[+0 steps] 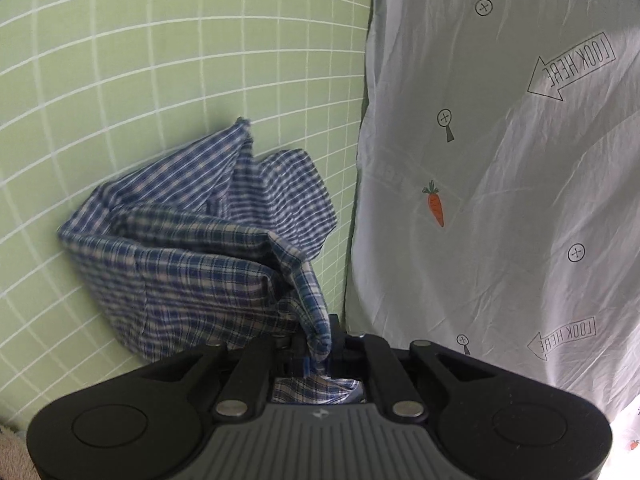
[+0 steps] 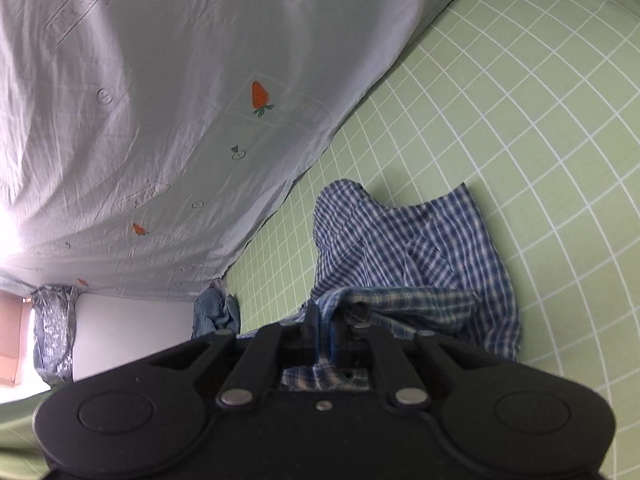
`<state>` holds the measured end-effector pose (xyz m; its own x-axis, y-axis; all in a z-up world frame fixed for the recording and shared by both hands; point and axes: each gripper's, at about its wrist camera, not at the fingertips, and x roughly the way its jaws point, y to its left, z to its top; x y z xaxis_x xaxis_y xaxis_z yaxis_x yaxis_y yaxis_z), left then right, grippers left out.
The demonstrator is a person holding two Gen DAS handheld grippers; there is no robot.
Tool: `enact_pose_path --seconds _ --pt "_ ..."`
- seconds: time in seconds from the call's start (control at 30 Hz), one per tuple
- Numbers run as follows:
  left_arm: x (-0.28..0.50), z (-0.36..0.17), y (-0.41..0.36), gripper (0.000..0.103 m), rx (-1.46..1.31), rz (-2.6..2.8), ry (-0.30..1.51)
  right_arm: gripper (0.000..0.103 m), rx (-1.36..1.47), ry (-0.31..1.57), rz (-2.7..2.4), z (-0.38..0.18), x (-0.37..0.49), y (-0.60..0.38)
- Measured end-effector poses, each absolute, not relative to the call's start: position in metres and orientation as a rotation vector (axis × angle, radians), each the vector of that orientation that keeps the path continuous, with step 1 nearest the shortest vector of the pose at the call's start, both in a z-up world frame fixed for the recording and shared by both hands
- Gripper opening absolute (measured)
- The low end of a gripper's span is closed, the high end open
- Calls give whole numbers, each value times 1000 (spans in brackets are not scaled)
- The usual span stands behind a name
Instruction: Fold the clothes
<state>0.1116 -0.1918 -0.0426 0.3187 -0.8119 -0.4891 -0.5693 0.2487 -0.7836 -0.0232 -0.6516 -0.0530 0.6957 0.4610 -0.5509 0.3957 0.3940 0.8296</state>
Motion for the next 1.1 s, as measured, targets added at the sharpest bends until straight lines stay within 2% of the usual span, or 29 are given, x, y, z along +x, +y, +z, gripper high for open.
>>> enact_pose_path --seconds 0.07,0.1,0.13,0.17,0.2,0.3,0.37,0.43,0.63,0.9,1.1 --pt "143 -43 -206 24 -1312 -310 1303 16 1230 861 18 -66 3 -667" --pt "153 -43 -210 39 -1259 -288 1280 32 1208 842 -8 -68 15 -672" --pt "163 -44 -214 49 -1206 -263 1257 51 1186 824 -33 -69 26 -676" --pt "172 -44 -218 67 -1154 -238 1234 57 1159 806 -59 -71 38 -681" --pt "177 -44 -221 76 -1106 -229 1215 62 1099 804 -85 -69 45 -680" --pt "186 -48 -229 78 -933 -210 1189 72 916 801 -154 -65 61 -676" --pt "186 -53 -235 81 -772 -200 1211 72 810 809 -159 -67 62 -668" --pt "183 -59 -241 83 -607 -189 1237 78 724 837 -145 -72 61 -656" --pt "161 -83 -262 84 -169 -259 1266 80 537 954 -150 -106 51 -622" --pt "147 -104 -264 86 -193 -288 1292 88 601 994 -195 -139 34 -612" --pt "152 -113 -268 87 -198 -301 1307 89 659 975 -205 -148 34 -610"
